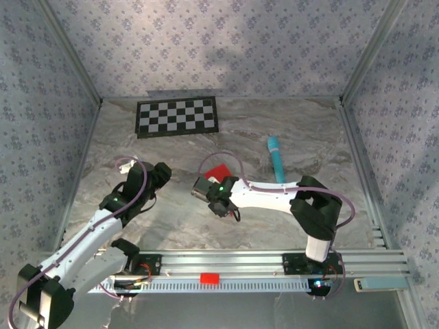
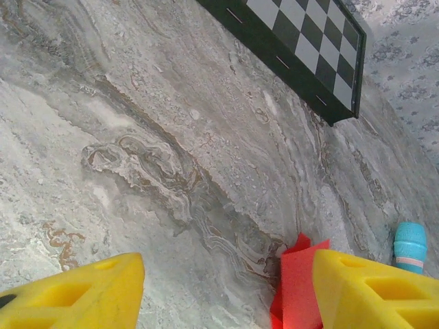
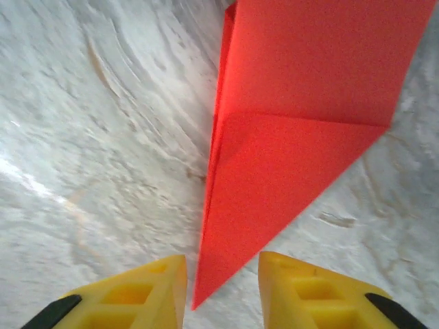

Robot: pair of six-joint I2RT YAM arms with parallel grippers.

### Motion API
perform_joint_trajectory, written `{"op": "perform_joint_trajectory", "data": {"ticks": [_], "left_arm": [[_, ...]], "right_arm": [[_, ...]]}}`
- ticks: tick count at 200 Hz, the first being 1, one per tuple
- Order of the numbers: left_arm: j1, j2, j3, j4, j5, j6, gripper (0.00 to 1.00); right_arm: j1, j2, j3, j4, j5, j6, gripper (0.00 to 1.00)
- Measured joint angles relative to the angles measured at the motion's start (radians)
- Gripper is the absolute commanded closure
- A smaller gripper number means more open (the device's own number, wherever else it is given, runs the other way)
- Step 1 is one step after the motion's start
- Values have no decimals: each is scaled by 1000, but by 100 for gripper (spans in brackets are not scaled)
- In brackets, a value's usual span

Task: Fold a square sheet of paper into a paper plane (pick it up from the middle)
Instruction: Turn over the paper at the center of the table, then rotate the paper at the center of the table.

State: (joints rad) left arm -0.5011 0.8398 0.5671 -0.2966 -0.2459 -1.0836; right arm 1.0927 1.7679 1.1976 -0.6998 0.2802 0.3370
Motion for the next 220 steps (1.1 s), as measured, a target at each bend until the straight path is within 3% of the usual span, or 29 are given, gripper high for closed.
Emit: {"op": "perform_joint_trajectory", "data": {"ticks": [19,37,49,68,86,139,179,220], "left_arm": [[4,17,0,8,23,2,35],[6,67,0,22,62,11,39],[7,108,1,38,98,24,44],[8,190,14,66,167,41,52],[8,275,40,93,234,48,58],[-2,430,90,179,371,49,64],[-12,459,93,204,423,46,65],[-21,534,114,267,498,42,82]], "right_arm": [[-78,-106,-91,100,-142,6,58],[-201,-222,-196,203,-289,28,70],[-297,-274,-264,283,-404,59,83],[-429,-277,-329,380,-563,108,92],[-490,-238,-346,436,-689,136,95],[-496,-71,-326,547,-905,183,96],[-480,10,-311,578,-925,227,95],[-469,42,-323,616,-919,353,96]]}}
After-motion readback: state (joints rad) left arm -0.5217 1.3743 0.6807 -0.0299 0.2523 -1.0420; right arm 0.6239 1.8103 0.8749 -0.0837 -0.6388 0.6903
